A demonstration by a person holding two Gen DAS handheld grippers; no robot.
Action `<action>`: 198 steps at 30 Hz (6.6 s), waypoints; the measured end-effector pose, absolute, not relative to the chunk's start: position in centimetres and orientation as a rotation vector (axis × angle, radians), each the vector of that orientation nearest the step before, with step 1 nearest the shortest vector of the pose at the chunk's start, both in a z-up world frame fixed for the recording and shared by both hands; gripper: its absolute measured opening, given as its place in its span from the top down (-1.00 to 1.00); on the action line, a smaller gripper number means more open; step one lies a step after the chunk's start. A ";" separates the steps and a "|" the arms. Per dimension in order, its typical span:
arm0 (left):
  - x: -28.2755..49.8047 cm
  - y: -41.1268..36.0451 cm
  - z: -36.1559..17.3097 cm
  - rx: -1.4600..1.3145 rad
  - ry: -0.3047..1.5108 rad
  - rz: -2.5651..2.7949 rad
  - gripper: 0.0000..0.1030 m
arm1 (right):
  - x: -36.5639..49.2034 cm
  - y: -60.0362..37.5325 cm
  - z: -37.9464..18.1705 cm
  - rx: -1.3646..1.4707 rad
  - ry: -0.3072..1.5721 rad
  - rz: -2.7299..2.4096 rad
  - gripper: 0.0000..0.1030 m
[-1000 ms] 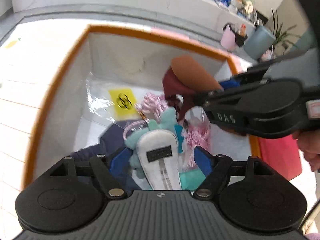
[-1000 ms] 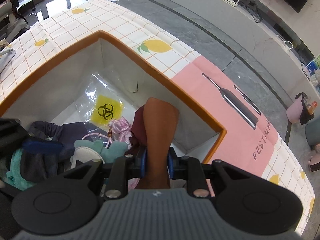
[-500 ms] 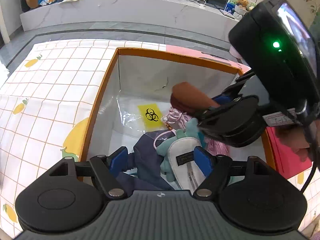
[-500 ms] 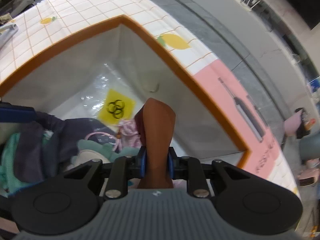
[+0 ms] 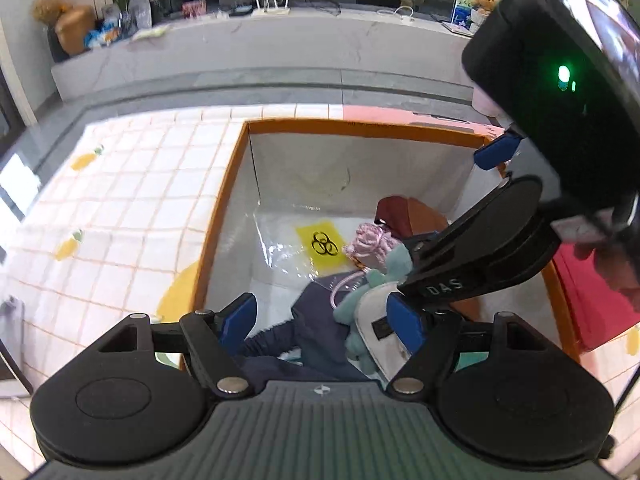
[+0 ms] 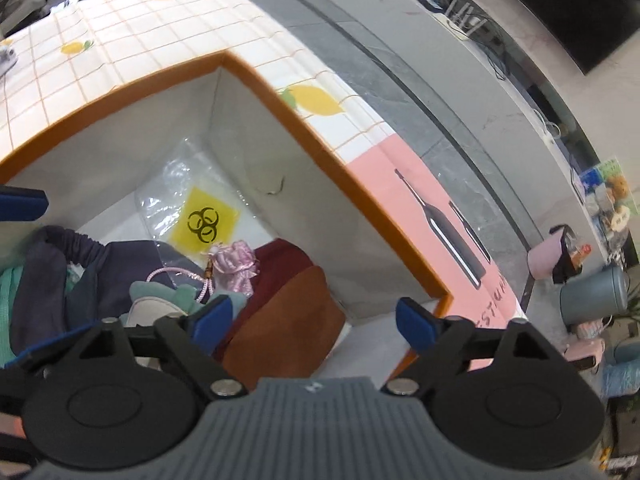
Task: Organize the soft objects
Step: 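Open the left tool to drop the plush while the right tool releases the brown cloth into the box, then withdraw both tools from the box toward the pink towel and grey pouch, then move the left tool over the pink towel while the right tool approaches the grey pouch, then close the left tool on the pink towel while the right tool grasps the grey pouch, then lift the pink towel and grey pouch and carry both over the orange box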
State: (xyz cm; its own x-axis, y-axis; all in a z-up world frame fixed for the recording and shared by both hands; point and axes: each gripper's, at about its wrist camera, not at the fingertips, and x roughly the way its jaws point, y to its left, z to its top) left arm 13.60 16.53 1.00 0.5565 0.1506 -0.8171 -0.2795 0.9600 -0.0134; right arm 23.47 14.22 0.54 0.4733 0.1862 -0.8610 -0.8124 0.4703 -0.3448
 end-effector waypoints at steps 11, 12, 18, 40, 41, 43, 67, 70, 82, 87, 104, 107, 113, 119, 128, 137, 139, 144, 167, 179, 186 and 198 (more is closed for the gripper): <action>12.9 16.4 2.2 -0.161 0.930 0.227 -0.69 | 22.3 12.8 3.0 -0.807 0.832 0.665 -0.75; 12.8 16.3 2.4 -0.167 0.928 0.222 -0.69 | 22.2 12.6 3.4 -0.794 0.823 0.648 -0.75; 12.0 15.0 4.4 -0.145 0.860 0.244 -0.69 | 22.7 9.9 6.0 -0.657 0.837 0.555 -0.75; 10.0 2.6 6.1 -0.150 0.777 -0.060 -0.68 | 18.0 -16.0 4.9 -0.365 0.860 0.224 -0.84; 10.1 2.1 5.9 -0.153 0.779 -0.070 -0.68 | 17.5 -16.7 4.3 -0.369 0.865 0.215 -0.84; 10.1 1.1 5.3 -0.154 0.780 -0.089 -0.68 | 16.8 -18.2 3.2 -0.358 0.891 0.197 -0.84; 13.5 -13.7 -3.7 -0.031 0.855 -0.056 -0.66 | 22.0 -27.9 -4.8 -0.202 0.899 0.115 -0.87; 15.3 -14.7 -4.7 -0.078 0.869 -0.012 -0.66 | 23.8 -28.1 -5.1 -0.230 0.881 0.126 -0.87; 22.0 -14.8 -7.5 -0.180 0.867 0.278 -0.63 | 32.5 -29.5 -8.6 -0.136 0.860 0.137 -0.87; 23.4 -15.2 -7.7 -0.235 0.840 0.397 -0.69 | 35.4 -29.5 -10.1 -0.103 0.850 0.117 -0.88; 25.6 -17.4 -8.5 -0.284 0.751 0.644 -0.99 | 37.5 -26.5 -10.6 -0.216 0.697 0.293 -0.50; 25.4 -17.5 -8.5 -0.275 0.742 0.638 -0.97 | 37.4 -26.8 -10.8 -0.169 0.705 0.333 -0.02; 24.6 -17.9 -8.6 -0.248 0.701 0.667 -0.48 | 36.3 -27.6 -10.8 -0.102 0.708 0.364 0.59; 23.2 -17.2 -8.4 -0.222 0.678 0.661 0.47 | 34.7 -28.3 -10.5 -0.077 0.732 0.415 0.66; 21.5 -14.5 -7.8 -0.274 0.723 0.541 0.81 | 31.6 -28.8 -8.9 -0.067 0.851 0.455 0.66; 17.6 -13.0 -7.3 -0.254 0.802 0.361 0.81 | 26.1 -27.1 -8.0 -0.154 1.036 0.441 0.66; 16.5 -12.5 -7.2 -0.239 0.816 0.299 0.81 | 24.6 -26.9 -7.9 -0.151 1.069 0.461 0.66; 15.2 -11.9 -7.1 -0.206 0.835 0.182 0.81 | 22.1 -26.4 -7.8 -0.191 1.075 0.418 0.14; 16.1 -13.4 -8.0 -0.074 0.781 0.198 0.73 | 24.9 -24.3 -8.5 -0.239 0.947 0.341 -0.18; 15.3 -13.5 -5.1 -0.143 0.729 0.083 0.84 | 24.5 -26.1 -5.5 -0.193 0.910 0.282 0.88; 15.5 -11.6 2.4 -0.141 0.592 0.054 0.84 | 25.2 -23.2 0.5 -0.128 0.770 0.285 0.88; 12.0 3.2 8.6 -0.037 0.505 0.278 0.84 | 21.7 -4.3 9.6 -0.095 0.577 0.669 0.87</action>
